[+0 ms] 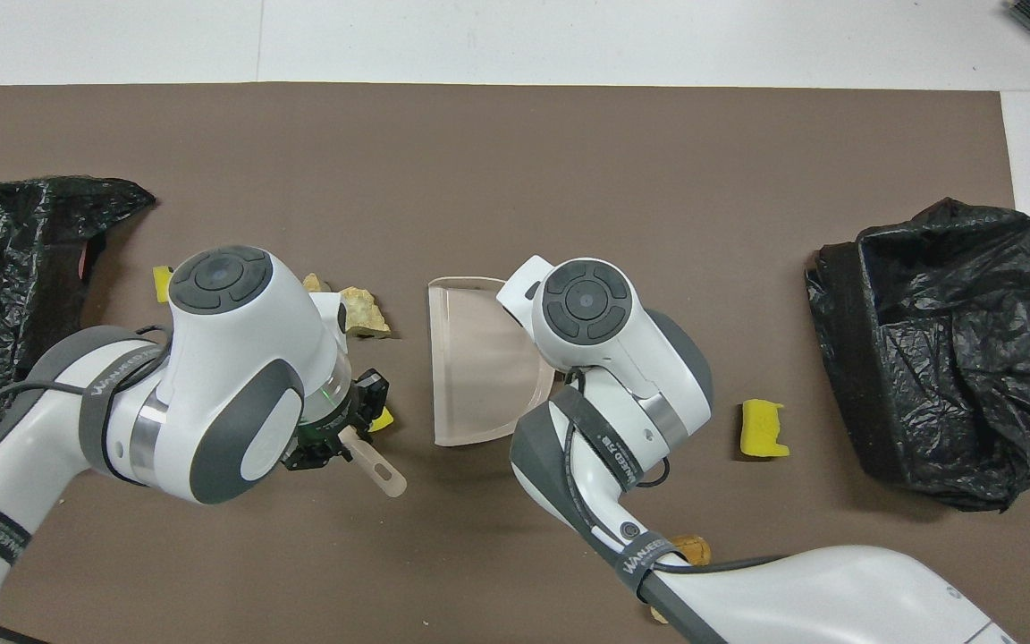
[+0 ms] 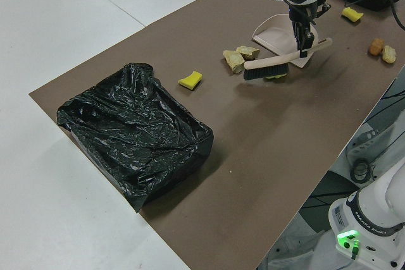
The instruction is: Sweep and dump trash in bin
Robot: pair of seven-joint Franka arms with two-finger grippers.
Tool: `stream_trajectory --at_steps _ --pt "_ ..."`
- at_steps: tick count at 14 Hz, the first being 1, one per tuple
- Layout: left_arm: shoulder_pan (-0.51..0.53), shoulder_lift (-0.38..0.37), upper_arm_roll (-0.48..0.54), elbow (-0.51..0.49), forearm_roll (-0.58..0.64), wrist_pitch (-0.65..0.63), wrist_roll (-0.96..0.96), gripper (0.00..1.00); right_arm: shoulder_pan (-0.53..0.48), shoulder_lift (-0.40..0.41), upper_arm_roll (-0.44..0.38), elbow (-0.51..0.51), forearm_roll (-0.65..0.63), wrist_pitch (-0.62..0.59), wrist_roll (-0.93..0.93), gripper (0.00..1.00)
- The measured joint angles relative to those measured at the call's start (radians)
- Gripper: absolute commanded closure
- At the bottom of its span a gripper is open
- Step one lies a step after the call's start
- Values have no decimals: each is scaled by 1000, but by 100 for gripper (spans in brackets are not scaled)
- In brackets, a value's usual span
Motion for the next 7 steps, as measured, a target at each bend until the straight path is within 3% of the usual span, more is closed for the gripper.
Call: stream_trajectory --at_steps 7 --pt "148 5 7 -3 209 85 279 100 0 0 0 0 0 0 0 100"
